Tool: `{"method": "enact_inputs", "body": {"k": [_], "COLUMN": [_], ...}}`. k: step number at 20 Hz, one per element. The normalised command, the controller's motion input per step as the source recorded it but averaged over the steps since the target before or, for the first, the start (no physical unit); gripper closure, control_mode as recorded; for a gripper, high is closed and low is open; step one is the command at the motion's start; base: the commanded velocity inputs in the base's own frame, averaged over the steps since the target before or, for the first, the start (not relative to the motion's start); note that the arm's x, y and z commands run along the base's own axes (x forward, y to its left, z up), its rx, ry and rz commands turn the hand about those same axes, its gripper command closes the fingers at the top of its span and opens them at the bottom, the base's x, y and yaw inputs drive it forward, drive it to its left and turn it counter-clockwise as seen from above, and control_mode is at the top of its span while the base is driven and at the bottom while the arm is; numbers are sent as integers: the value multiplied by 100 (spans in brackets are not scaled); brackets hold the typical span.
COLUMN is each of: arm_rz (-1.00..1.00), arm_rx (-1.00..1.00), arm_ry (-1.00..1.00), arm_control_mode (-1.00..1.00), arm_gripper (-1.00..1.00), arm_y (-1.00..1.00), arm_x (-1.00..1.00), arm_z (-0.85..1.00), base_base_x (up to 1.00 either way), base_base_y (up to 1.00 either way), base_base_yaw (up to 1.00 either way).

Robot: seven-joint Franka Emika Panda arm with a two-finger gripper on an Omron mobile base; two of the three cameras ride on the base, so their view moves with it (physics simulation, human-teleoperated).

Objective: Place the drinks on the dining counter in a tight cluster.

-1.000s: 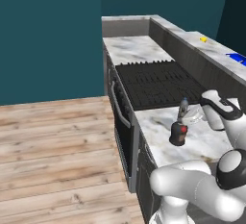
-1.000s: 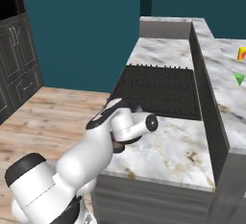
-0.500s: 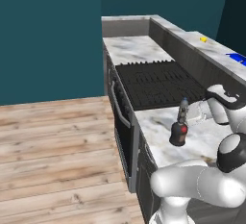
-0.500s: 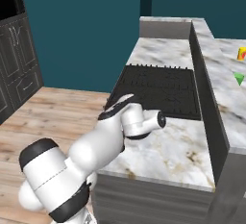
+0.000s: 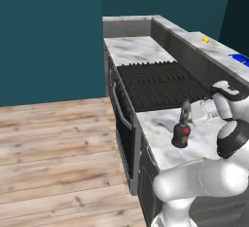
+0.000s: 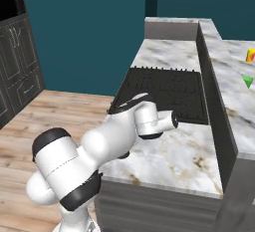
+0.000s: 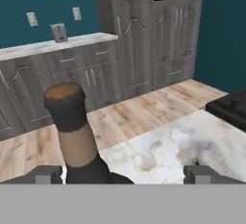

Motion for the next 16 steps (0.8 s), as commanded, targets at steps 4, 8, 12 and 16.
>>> {"method": "enact_inputs", "body": {"k": [4, 8, 12, 16], "arm_rz": [0, 0, 2, 2], "arm_rx": [0, 0, 0, 0], "arm_ry": [0, 0, 0, 0], "arm_control_mode": [-100, -100, -100, -100], "arm_gripper": [-100, -100, -100, -100], "arm_y": [2, 12, 19, 10], "arm_x": [1, -1, -14, -26], "arm_z": [0, -2, -4, -7], "base_base_x": [0, 0, 0, 0], "base_base_y": [0, 0, 0, 0], "base_base_yaw": [0, 0, 0, 0]}}
